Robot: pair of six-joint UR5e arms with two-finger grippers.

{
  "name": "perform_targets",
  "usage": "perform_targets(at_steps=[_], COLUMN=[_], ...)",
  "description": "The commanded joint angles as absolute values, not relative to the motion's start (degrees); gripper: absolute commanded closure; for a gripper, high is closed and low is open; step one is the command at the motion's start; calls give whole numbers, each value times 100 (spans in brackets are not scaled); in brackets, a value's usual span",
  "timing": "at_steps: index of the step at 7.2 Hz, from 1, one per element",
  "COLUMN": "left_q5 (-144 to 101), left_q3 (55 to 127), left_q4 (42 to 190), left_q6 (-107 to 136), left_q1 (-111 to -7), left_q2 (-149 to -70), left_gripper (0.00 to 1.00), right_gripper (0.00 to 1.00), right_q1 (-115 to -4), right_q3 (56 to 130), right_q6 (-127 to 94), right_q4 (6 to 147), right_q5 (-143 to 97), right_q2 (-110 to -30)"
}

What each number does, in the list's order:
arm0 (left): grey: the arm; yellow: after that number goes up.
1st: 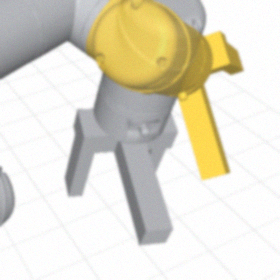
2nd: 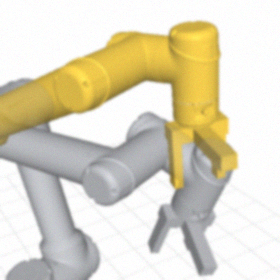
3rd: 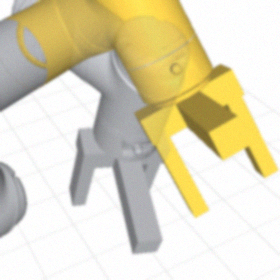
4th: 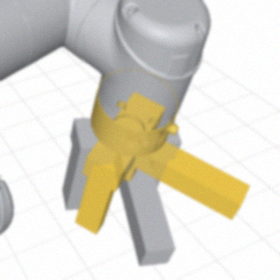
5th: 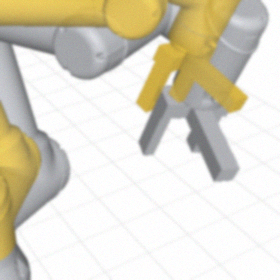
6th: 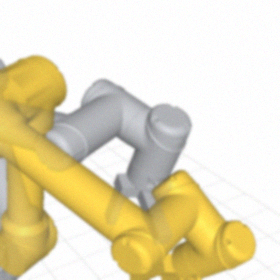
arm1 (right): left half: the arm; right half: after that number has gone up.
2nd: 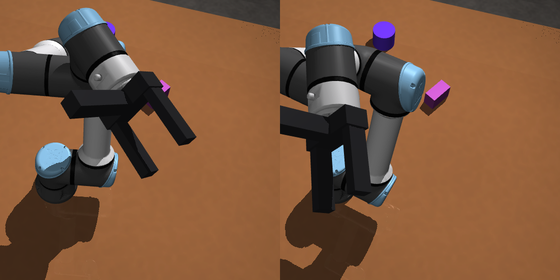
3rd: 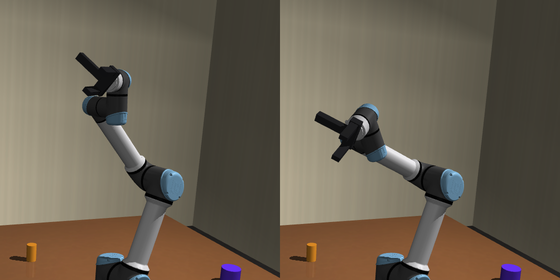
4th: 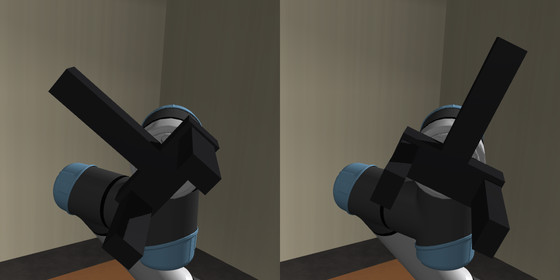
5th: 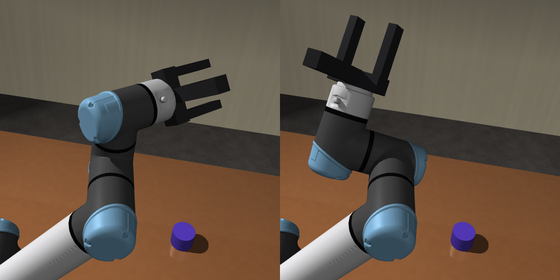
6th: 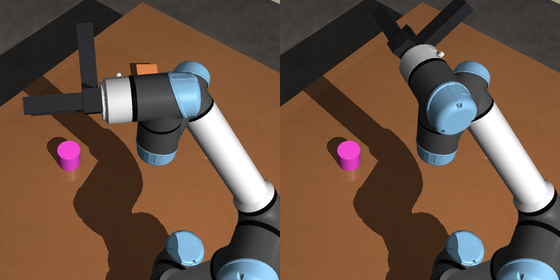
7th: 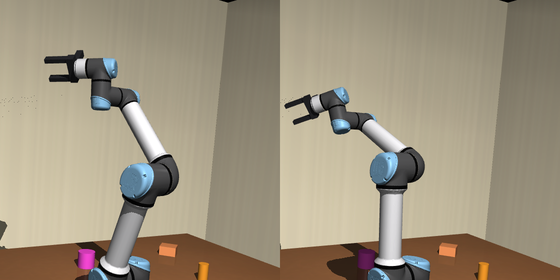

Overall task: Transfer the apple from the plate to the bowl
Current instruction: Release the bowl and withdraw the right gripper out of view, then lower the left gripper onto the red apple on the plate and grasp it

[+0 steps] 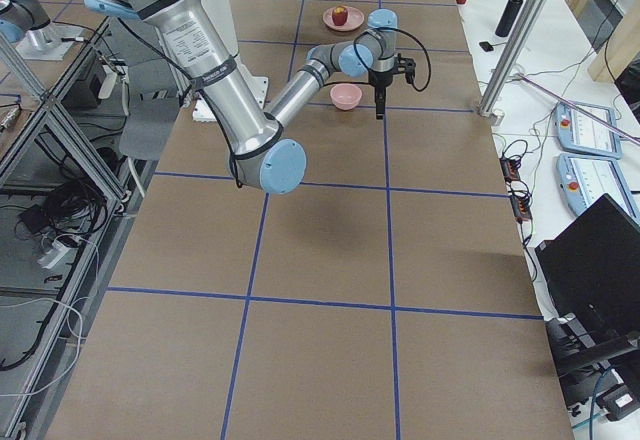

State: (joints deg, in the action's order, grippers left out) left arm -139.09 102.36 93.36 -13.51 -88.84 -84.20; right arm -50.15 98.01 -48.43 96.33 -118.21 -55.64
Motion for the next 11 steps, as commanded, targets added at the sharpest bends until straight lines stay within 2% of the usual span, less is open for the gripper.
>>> perform_targets(at_steps=[1,3,6,9,11], left_q5=[-13835,-13493,-12746,-12121,-12120], left_q3=[10746,11081,11083,11013,10453], left_q4=[9325,9334,10727,11117,12044], left_q6=[-227,726,2209,2742,2908], left_q1=[-8424,-7493,-6342,-5503,-5379], left_q2=[-8534,-8560,-8324,-8227,-8148], left_gripper=[1,1,2,3,3], right_gripper=[0,0,0,0,0], right_q1=[-6436,-7649,-8909,-8974,-8974], right_q3=[9817,9800,9826,9800,9791], right_q6=[-2244,-63,1736,1749,1740], right_q4=[9721,9712,9650,9650,9650], right_q5=[-12574,-12936,-12955,-12938,-12937], right_q2=[-6543,-7650,-9023,-9105,-9123])
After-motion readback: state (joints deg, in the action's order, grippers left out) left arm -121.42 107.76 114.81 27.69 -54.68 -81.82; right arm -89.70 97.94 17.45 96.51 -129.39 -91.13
